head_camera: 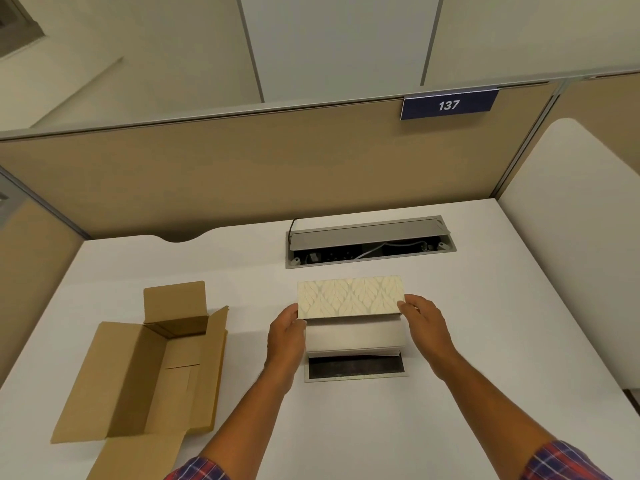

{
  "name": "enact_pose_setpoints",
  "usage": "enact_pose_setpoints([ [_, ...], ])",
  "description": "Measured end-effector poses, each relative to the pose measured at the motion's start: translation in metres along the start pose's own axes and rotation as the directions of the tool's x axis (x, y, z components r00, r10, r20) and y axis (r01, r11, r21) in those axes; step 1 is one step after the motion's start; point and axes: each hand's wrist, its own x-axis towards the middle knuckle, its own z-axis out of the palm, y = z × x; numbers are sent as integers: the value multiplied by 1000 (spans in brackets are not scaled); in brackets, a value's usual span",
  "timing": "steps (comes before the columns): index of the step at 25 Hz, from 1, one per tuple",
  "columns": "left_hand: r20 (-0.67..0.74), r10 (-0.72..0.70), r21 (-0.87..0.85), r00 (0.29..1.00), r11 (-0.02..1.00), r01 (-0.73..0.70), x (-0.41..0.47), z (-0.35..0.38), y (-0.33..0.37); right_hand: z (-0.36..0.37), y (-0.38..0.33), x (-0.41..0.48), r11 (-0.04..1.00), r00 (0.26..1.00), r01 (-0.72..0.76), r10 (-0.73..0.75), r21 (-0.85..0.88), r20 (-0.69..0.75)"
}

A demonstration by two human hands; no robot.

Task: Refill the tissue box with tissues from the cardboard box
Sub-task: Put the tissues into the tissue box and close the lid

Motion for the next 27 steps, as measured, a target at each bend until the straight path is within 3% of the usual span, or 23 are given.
enact_pose_setpoints([
  [16,25,-79,62,997,995,77,-52,0,-50,5,53,-62,962,990,-4,-35,-274,-138],
  [27,2,-221,184,975,959,217,-51,12,-67,20,79,-66,933,986,-153,120,-324,-120],
])
